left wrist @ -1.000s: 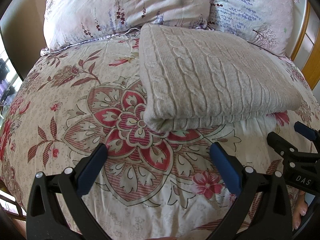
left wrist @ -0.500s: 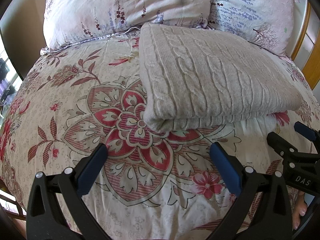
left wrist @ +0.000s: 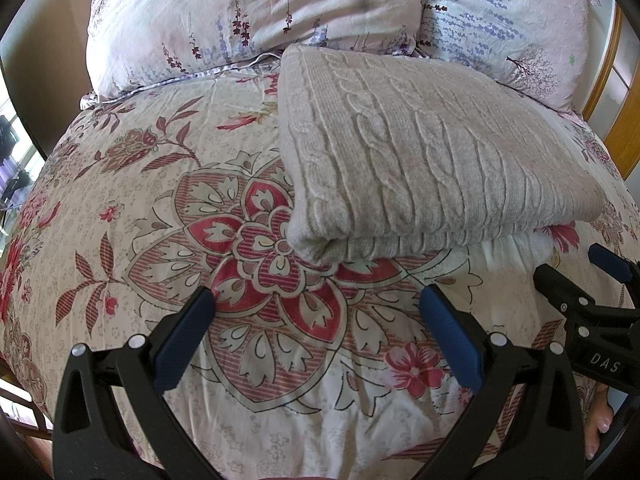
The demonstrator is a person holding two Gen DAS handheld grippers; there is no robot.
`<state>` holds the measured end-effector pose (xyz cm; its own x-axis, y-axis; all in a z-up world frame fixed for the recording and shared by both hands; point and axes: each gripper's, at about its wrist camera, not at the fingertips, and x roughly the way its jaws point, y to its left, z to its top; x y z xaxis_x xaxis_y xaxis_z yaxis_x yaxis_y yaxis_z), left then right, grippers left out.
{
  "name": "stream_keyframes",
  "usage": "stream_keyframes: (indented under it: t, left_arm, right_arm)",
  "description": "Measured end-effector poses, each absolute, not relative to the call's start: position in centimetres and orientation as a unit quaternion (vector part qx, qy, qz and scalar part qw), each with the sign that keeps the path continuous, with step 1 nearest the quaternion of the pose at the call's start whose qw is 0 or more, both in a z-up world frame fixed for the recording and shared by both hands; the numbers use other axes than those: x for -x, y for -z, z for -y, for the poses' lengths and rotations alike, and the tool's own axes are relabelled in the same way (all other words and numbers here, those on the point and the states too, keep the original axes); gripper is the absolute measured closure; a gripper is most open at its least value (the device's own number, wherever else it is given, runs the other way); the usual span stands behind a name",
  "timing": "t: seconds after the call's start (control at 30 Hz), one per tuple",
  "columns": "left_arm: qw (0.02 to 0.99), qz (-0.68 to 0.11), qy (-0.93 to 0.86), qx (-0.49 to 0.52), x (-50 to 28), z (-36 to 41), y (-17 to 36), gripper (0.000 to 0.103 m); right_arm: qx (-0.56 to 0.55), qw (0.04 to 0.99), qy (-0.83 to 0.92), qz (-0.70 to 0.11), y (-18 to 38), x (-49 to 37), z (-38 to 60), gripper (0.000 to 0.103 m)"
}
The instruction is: Fold small clothes
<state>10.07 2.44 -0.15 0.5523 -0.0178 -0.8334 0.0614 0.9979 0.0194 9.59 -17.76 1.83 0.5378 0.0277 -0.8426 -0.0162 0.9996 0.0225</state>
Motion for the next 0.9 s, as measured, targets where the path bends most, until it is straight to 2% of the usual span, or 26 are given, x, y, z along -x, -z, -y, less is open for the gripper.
stream_keyframes:
  t: [0.9]
  left_arm:
    - [0.878, -0.477, 0.027, -0.025, -10.07, -2.54, 0.36, 0.002]
  right_arm:
    - [-0.006, 0.877, -0.013, -0.48, -1.83, -9.59, 17.76, 0.001]
